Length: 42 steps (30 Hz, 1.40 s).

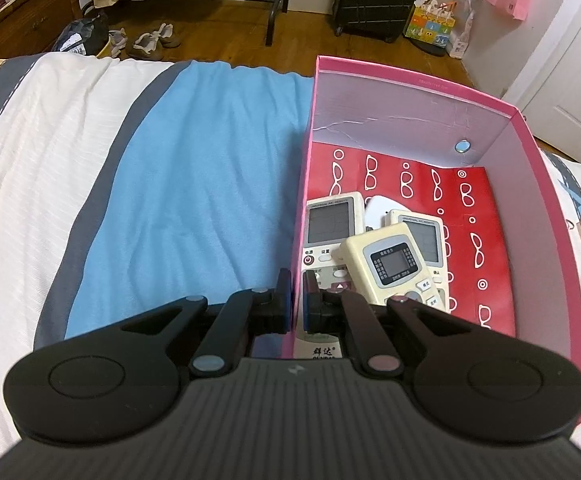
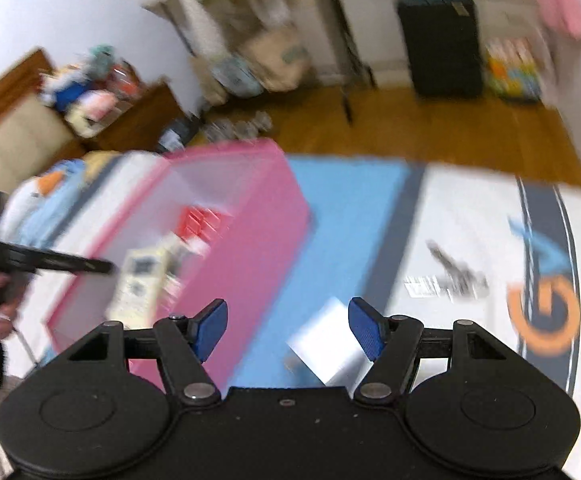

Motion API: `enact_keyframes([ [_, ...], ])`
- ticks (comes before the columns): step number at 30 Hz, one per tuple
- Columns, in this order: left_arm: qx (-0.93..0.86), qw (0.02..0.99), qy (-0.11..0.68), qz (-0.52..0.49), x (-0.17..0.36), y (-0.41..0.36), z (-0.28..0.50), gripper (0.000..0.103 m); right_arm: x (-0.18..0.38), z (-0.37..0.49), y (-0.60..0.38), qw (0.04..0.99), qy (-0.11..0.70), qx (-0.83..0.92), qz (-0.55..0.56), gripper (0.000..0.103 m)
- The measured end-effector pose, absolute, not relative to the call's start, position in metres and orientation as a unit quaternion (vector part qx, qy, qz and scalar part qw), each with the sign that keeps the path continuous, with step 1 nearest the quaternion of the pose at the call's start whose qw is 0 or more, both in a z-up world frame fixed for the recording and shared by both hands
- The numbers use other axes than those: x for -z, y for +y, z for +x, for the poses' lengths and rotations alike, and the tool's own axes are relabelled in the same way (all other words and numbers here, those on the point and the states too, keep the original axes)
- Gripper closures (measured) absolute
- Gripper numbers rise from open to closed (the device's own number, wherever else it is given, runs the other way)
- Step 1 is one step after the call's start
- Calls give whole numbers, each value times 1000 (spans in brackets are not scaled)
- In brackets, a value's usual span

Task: Organize rigid objects
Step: 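Move the right tool to the white charger cube on the bed and grasp it, then carry the white charger cube with the right tool and release it into the box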

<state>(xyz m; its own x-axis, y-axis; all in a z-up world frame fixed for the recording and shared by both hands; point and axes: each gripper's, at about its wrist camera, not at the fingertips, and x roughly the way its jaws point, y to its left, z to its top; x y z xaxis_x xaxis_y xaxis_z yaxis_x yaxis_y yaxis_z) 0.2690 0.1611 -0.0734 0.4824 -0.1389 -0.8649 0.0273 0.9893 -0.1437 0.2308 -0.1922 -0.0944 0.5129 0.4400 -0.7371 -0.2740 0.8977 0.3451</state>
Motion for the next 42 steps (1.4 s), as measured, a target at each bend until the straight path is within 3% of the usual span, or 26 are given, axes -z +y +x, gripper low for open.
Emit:
enact_keyframes([
  [4, 48, 859, 506, -54, 74, 161, 269, 99, 140, 246, -201, 828, 513, -159, 163, 32],
  [10, 48, 860, 506, -52, 74, 161, 270, 99, 156, 252, -198, 820, 511, -122, 226, 38],
  [19, 48, 859, 506, -53, 74, 161, 269, 99, 168, 265, -164, 862, 491, -86, 94, 37],
  [28, 50, 860, 506, -52, 76, 162, 269, 99, 152, 248, -157, 845, 523, -109, -12, 34],
  [34, 50, 860, 506, -52, 76, 162, 269, 99, 157, 243, -158, 831, 551, -79, 16, 34],
  [36, 49, 860, 506, -51, 76, 161, 269, 99, 156, 244, -161, 831, 551, -73, 30, 40],
  [42, 49, 860, 505, -50, 74, 162, 268, 99, 155, 238, -163, 839, 538, -78, 27, 43],
])
